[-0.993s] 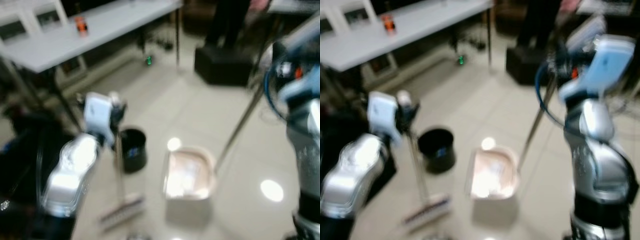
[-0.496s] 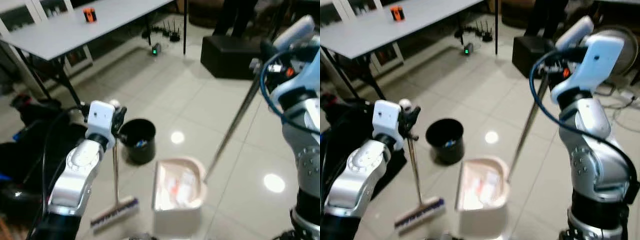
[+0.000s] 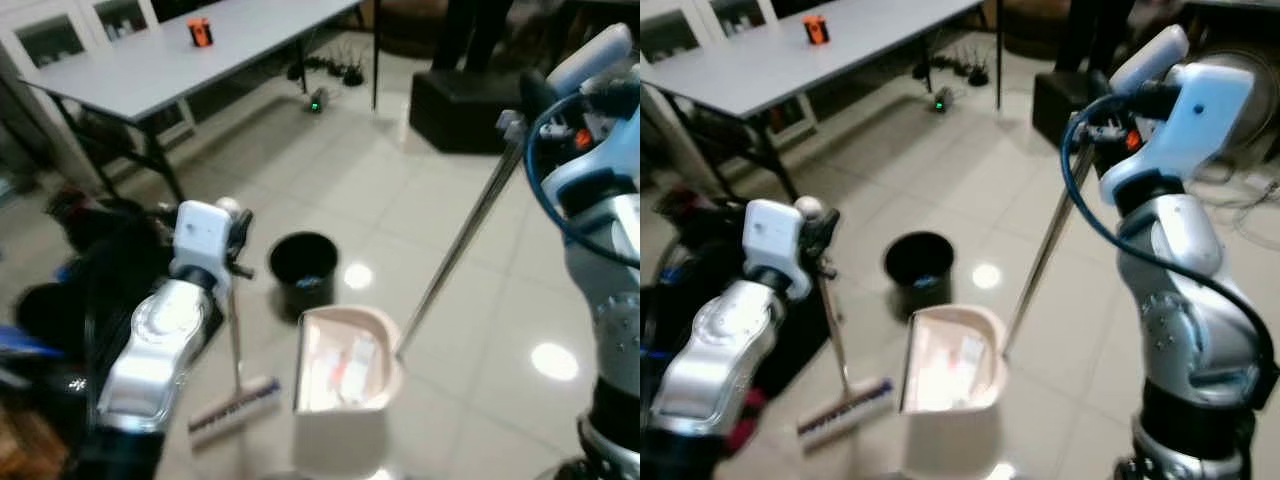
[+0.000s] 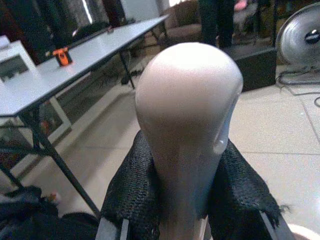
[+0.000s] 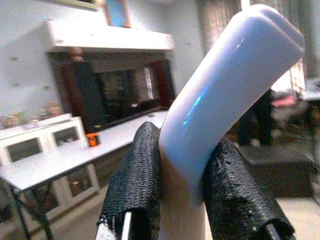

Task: Sweep floor

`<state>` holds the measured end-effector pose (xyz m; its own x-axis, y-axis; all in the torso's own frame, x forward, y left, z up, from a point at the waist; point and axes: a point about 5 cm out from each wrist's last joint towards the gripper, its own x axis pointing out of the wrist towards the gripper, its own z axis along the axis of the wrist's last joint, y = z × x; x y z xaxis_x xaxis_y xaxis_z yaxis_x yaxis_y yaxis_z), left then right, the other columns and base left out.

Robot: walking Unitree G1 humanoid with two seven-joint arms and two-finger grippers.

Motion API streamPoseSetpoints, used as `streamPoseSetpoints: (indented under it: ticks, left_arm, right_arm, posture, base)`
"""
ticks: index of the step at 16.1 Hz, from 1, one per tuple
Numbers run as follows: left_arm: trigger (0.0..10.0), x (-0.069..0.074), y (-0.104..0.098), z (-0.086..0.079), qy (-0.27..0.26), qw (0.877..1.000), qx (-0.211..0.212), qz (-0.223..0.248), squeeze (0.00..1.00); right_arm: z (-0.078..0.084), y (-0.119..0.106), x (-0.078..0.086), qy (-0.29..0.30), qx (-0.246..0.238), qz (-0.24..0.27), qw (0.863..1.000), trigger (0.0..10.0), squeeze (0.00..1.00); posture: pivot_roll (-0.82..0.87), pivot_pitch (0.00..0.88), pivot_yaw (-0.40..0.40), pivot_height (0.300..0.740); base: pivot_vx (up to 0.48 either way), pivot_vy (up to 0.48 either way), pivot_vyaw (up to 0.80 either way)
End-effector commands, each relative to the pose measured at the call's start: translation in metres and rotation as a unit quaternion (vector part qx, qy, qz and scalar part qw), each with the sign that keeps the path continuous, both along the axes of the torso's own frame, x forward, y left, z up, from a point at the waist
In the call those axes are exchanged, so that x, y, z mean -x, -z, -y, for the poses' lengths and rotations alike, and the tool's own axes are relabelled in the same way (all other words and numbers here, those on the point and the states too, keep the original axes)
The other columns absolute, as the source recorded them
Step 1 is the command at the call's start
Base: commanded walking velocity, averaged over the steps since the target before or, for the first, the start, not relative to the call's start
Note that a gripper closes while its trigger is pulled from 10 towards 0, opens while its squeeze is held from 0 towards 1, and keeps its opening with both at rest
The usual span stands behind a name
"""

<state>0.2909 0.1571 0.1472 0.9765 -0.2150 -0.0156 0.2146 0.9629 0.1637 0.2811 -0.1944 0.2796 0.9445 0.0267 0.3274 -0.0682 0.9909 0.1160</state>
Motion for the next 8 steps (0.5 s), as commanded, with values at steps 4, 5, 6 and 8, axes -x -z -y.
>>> streamPoseSetpoints:
  ticks: [4,5,6,8]
  left_arm:
    - [10.0,0.000,-0.010,-0.002,0.000,1.000,-0.007,0.026,0.00]
    - [10.0,0.001,-0.014,0.003,0.011,0.998,-0.039,0.042,0.00]
    - [10.0,0.001,-0.014,0.006,0.009,0.998,-0.039,0.044,0.00]
    - [10.0,-0.002,-0.015,0.004,-0.007,0.999,-0.007,0.045,0.00]
  right_arm:
    - [-0.005,-0.009,0.002,-0.008,-0.001,0.021,1.000,10.0,0.00]
    - [-0.006,-0.009,0.002,-0.010,-0.001,0.022,1.000,10.0,0.00]
    - [-0.006,-0.011,0.001,-0.009,-0.001,0.024,1.000,10.0,0.00]
    - [-0.006,-0.013,0.001,-0.008,0.001,0.027,1.000,10.0,0.00]
  posture:
    - [-0.03,0.000,0.063,0.740]
    - [-0.03,0.000,0.063,0.740]
    - [-0.03,0.000,0.063,0.740]
    - [-0.04,0.000,0.064,0.740]
  base:
    - [0.000,0.415,0.00]
    - [0.000,-0.480,0.00]
    - [0.000,-0.480,0.00]
    - [0.000,-0.240,0.00]
